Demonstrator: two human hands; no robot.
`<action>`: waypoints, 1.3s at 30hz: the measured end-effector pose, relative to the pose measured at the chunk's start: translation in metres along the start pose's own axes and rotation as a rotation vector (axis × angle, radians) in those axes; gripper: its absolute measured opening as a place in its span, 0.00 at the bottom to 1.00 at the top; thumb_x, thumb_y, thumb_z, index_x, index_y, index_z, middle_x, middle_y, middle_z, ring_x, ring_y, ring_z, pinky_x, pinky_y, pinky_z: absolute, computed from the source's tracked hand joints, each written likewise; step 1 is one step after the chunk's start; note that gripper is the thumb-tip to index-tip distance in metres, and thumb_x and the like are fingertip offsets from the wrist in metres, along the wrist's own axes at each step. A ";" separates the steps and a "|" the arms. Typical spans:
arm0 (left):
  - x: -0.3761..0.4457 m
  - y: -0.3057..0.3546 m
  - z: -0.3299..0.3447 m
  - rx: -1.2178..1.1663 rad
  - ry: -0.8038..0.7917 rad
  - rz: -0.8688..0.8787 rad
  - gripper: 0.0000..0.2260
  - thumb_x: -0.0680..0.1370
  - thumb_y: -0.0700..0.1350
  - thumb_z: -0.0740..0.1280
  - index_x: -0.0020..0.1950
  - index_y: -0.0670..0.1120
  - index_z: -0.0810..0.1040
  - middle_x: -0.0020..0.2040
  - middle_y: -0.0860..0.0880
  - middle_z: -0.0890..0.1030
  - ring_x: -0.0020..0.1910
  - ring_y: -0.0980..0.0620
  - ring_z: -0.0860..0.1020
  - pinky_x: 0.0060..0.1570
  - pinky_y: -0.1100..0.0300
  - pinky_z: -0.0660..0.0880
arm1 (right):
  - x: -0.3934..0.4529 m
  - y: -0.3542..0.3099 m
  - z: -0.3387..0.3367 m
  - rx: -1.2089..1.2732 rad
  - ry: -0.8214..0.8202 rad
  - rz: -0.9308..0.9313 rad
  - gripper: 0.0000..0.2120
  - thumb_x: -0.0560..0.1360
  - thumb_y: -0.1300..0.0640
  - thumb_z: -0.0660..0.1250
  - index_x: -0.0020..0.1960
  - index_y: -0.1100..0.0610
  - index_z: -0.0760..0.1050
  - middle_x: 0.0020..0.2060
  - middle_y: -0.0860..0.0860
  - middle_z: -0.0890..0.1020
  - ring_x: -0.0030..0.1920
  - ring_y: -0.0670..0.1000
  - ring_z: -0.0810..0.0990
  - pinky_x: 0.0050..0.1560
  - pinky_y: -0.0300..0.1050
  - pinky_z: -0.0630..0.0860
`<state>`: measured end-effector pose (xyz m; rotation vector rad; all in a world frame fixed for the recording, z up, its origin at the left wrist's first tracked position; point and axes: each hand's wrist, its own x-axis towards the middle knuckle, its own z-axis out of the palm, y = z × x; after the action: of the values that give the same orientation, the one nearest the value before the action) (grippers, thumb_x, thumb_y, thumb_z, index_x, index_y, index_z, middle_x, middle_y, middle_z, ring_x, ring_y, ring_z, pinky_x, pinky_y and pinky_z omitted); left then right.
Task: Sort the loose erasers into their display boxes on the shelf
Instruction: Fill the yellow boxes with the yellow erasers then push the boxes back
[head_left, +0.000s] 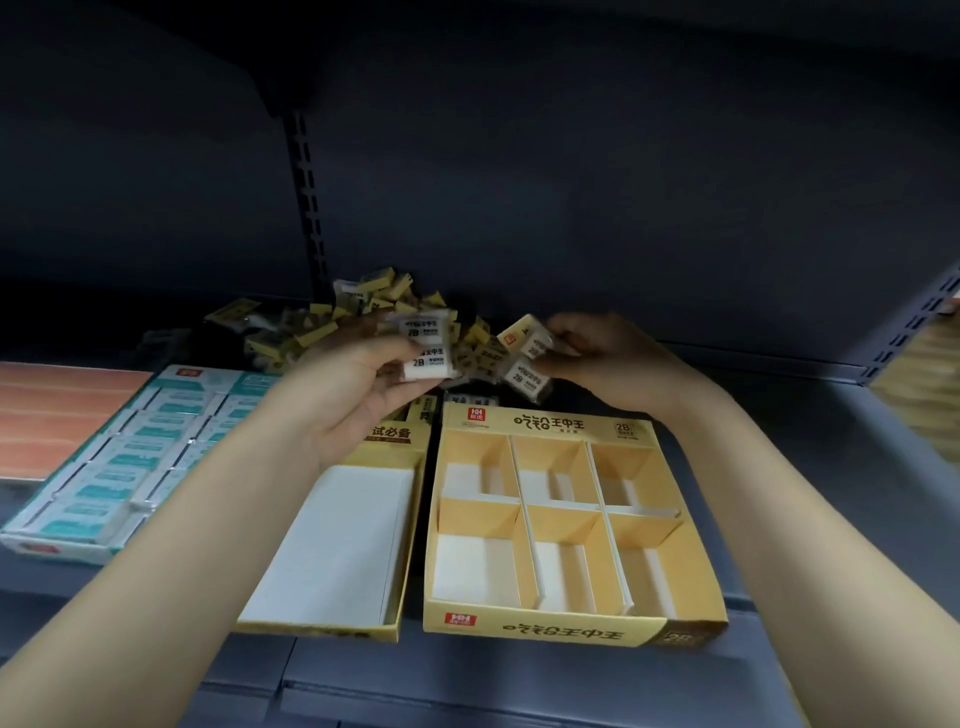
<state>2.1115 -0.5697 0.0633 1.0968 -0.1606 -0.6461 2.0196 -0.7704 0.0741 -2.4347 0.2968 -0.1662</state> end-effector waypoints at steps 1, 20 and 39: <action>-0.001 0.000 0.002 0.001 -0.012 -0.006 0.10 0.75 0.30 0.60 0.52 0.41 0.74 0.51 0.40 0.81 0.48 0.46 0.81 0.42 0.57 0.81 | -0.002 -0.001 -0.001 -0.005 0.001 -0.005 0.08 0.76 0.53 0.66 0.54 0.54 0.77 0.47 0.49 0.83 0.49 0.49 0.81 0.54 0.52 0.75; -0.017 -0.010 0.008 0.727 -0.037 0.087 0.10 0.70 0.37 0.73 0.48 0.47 0.79 0.42 0.49 0.84 0.41 0.52 0.82 0.39 0.63 0.76 | -0.021 -0.016 -0.005 -0.077 -0.011 -0.028 0.02 0.78 0.51 0.62 0.51 0.46 0.70 0.46 0.42 0.79 0.45 0.41 0.77 0.41 0.36 0.70; -0.016 -0.016 0.026 1.509 -0.237 0.142 0.07 0.72 0.45 0.72 0.48 0.55 0.81 0.44 0.60 0.77 0.41 0.62 0.75 0.41 0.69 0.73 | -0.037 -0.014 -0.013 -0.085 -0.188 0.081 0.11 0.70 0.56 0.73 0.50 0.48 0.75 0.44 0.47 0.82 0.47 0.50 0.80 0.52 0.52 0.76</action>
<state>2.0810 -0.5860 0.0643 2.4045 -1.0362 -0.4627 1.9833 -0.7581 0.0916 -2.4951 0.3227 0.1131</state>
